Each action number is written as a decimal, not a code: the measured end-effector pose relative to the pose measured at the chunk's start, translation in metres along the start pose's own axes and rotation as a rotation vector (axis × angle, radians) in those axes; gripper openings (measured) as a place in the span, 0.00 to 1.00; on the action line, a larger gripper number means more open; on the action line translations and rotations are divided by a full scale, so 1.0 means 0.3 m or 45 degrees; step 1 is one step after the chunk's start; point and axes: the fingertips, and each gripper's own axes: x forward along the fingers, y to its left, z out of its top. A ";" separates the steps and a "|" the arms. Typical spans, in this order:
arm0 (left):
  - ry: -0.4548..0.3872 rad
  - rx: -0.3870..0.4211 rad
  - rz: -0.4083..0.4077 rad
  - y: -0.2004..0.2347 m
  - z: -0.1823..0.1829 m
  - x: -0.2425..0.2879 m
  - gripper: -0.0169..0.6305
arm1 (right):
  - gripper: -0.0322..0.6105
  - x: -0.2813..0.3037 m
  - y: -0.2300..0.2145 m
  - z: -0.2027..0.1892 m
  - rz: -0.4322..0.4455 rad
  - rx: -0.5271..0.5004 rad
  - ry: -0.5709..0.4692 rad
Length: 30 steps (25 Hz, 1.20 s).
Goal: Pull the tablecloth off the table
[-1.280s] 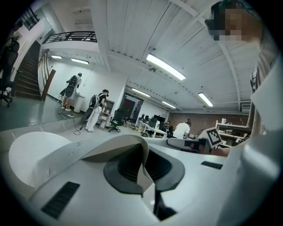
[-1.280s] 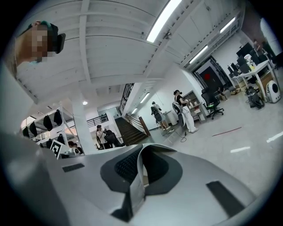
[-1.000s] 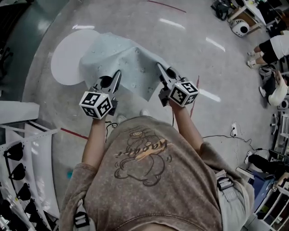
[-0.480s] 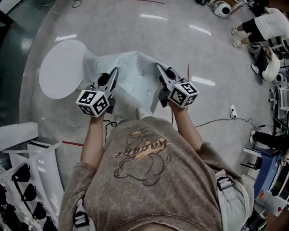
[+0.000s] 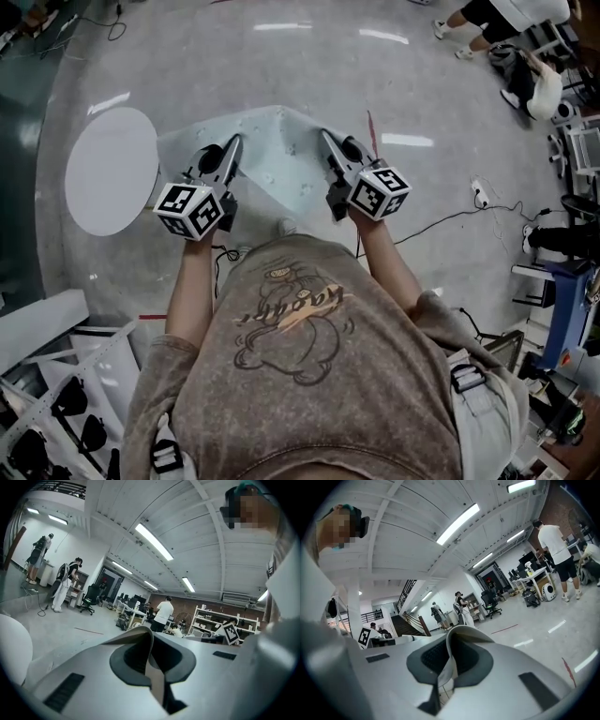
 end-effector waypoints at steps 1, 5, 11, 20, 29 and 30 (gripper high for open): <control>0.002 -0.006 -0.010 -0.001 0.000 0.001 0.06 | 0.07 -0.005 0.001 0.001 -0.011 -0.001 -0.005; 0.018 -0.010 -0.039 0.001 0.009 0.013 0.06 | 0.07 -0.019 0.005 0.018 -0.047 -0.011 -0.024; 0.023 -0.045 -0.028 0.004 0.000 0.021 0.06 | 0.07 -0.027 0.011 0.040 -0.041 -0.041 -0.031; 0.027 -0.074 0.059 0.022 -0.031 -0.015 0.06 | 0.07 0.019 0.014 0.018 -0.016 -0.085 0.025; 0.001 -0.121 0.227 0.055 -0.049 -0.102 0.06 | 0.07 0.102 0.053 -0.024 0.129 -0.070 0.124; -0.008 -0.126 0.255 0.061 -0.049 -0.118 0.06 | 0.07 0.114 0.062 -0.031 0.152 -0.067 0.138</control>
